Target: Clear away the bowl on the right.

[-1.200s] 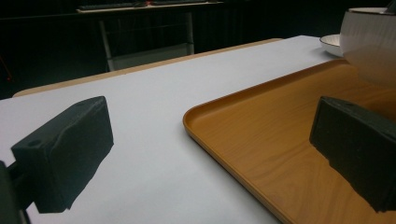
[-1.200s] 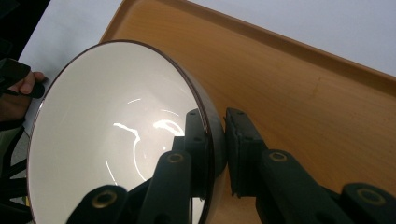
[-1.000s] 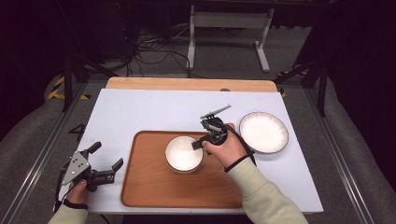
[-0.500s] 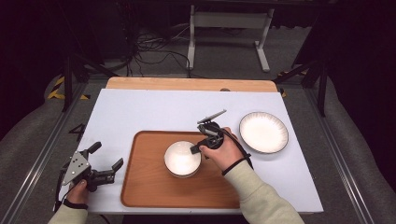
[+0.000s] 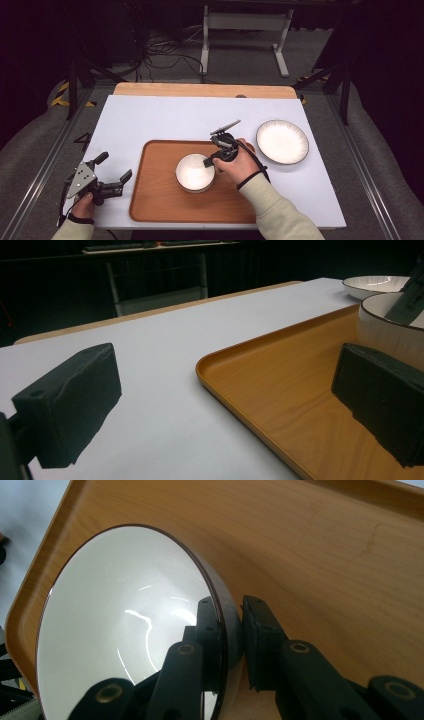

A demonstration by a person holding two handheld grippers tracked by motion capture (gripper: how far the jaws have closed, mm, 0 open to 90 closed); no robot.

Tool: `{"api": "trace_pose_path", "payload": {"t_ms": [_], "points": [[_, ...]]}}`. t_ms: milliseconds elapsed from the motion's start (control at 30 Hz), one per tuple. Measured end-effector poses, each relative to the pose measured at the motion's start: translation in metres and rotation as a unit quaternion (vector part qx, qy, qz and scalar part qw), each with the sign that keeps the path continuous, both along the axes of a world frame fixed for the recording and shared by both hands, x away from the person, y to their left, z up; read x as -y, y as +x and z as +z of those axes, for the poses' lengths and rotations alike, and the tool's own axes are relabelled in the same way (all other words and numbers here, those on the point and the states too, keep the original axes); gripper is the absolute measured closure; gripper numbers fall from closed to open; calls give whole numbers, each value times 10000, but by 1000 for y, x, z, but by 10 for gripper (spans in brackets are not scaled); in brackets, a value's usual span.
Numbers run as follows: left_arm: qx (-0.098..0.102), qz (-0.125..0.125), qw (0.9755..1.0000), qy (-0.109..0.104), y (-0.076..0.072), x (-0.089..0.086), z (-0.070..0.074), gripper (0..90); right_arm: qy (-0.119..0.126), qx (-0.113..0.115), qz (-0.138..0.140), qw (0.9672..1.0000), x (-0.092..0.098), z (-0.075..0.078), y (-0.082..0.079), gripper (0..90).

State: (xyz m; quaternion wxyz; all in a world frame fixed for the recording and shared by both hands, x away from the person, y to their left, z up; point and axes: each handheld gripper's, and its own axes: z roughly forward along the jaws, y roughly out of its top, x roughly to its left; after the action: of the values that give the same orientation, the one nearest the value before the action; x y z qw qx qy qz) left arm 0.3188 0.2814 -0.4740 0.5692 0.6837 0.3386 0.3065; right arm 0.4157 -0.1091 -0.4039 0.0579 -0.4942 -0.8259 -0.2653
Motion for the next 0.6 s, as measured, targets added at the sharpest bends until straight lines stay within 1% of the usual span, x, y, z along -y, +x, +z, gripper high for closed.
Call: {"api": "trace_pose_path", "payload": {"t_ms": [267, 333, 433, 500, 600], "points": [[-7, 2, 10000, 6, 0, 0, 0, 3, -1, 52, 102, 9999, 3, -3, 1, 792], [-2, 3, 10000, 1, 0, 0, 0, 3, 44, 56, 118, 9999, 4, -2, 1, 764], [-11, 4, 10000, 3, 0, 0, 0, 3, 59, 148, 204, 9997, 4, -1, 0, 721], [-11, 3, 10000, 3, 0, 0, 0, 3, 55, 171, 242, 9995, 4, 1, 0, 701], [-14, 4, 10000, 3, 0, 0, 0, 3, 130, 264, 251, 9993, 5, 3, -1, 666]]}}
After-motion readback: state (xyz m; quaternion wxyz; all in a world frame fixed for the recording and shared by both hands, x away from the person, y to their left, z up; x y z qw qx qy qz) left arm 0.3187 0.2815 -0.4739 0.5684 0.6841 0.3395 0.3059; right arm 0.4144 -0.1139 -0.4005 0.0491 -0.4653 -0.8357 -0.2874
